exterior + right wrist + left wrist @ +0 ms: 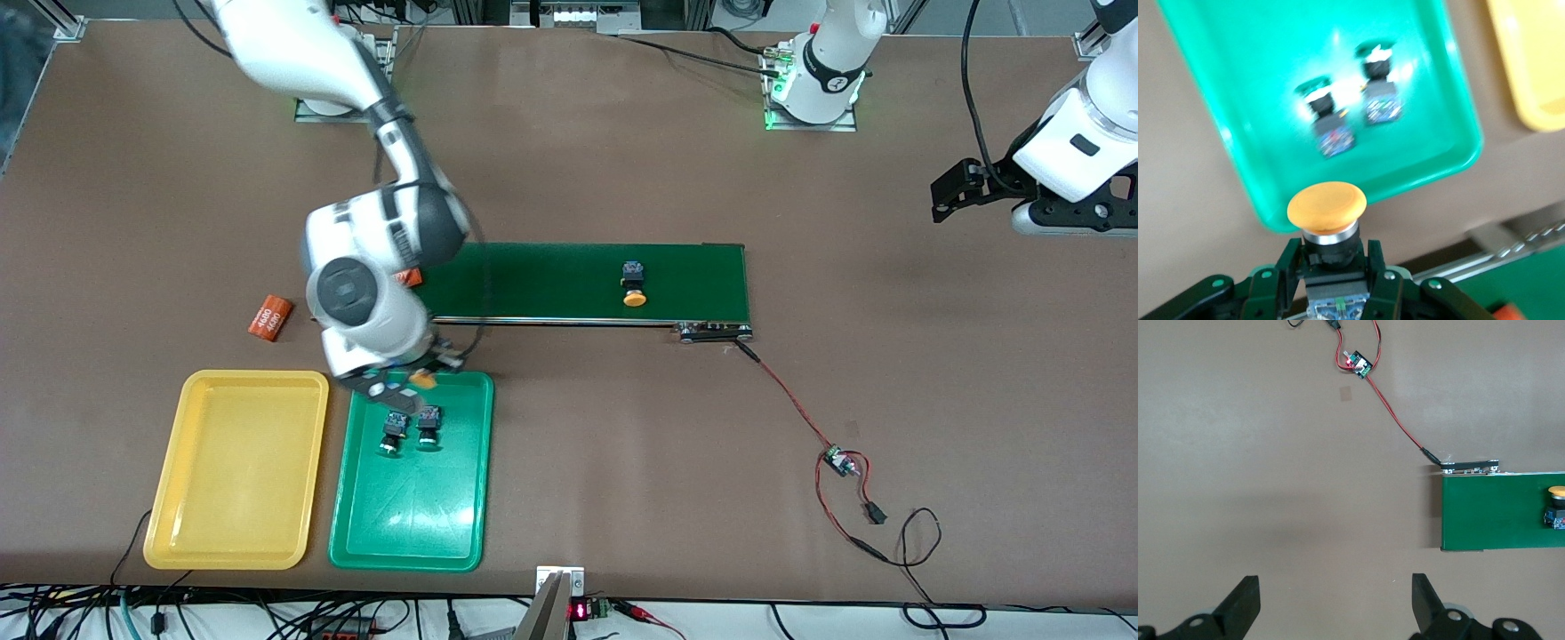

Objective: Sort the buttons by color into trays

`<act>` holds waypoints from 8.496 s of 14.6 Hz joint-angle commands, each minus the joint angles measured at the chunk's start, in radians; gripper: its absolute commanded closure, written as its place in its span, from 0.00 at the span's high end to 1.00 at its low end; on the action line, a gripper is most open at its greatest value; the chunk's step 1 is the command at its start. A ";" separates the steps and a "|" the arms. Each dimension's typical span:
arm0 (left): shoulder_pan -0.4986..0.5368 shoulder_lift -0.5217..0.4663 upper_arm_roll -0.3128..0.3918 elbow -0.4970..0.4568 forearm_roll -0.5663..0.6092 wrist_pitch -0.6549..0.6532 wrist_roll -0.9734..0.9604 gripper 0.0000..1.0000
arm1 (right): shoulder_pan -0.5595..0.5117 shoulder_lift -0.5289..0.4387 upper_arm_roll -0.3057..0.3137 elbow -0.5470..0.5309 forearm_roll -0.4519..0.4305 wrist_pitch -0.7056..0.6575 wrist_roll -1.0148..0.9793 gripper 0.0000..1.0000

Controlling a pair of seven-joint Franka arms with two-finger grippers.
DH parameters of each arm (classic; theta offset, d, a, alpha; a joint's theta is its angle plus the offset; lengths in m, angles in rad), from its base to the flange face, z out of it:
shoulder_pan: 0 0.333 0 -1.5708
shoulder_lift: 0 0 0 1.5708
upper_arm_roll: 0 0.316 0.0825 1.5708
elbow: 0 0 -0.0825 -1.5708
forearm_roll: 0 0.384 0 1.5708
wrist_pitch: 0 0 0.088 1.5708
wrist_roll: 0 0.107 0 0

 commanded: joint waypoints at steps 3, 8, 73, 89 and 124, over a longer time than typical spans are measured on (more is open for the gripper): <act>0.012 0.013 -0.010 0.029 0.004 -0.003 0.025 1.00 | -0.127 0.023 0.020 0.015 -0.018 -0.023 -0.228 0.03; 0.045 0.013 -0.001 0.028 0.001 -0.006 0.081 1.00 | -0.260 0.078 0.020 0.015 -0.022 0.006 -0.540 0.00; 0.046 0.053 -0.015 0.082 0.001 -0.004 0.138 1.00 | 0.307 0.075 0.027 -0.021 0.045 0.020 -0.068 0.14; 0.039 0.107 -0.022 0.157 0.003 -0.007 0.137 1.00 | -0.165 0.018 0.018 0.044 0.070 -0.034 -0.294 0.14; 0.048 0.107 -0.022 0.157 0.000 -0.012 0.149 1.00 | -0.417 -0.075 0.052 0.056 -0.113 -0.026 -0.931 1.00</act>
